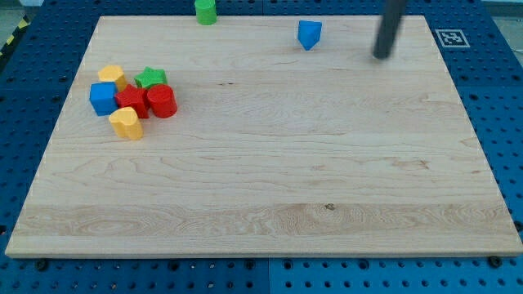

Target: Slide the blue triangle towards the center right

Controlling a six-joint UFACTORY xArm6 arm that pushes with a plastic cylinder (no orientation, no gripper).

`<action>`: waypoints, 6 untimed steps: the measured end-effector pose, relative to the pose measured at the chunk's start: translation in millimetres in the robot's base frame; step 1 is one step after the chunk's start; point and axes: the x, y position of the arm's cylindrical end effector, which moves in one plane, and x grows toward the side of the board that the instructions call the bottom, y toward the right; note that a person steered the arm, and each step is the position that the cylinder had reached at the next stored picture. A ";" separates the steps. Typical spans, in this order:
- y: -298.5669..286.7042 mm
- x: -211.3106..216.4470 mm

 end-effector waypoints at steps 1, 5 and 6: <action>3.5 -10.0; -88.5 -122.4; -134.2 -110.3</action>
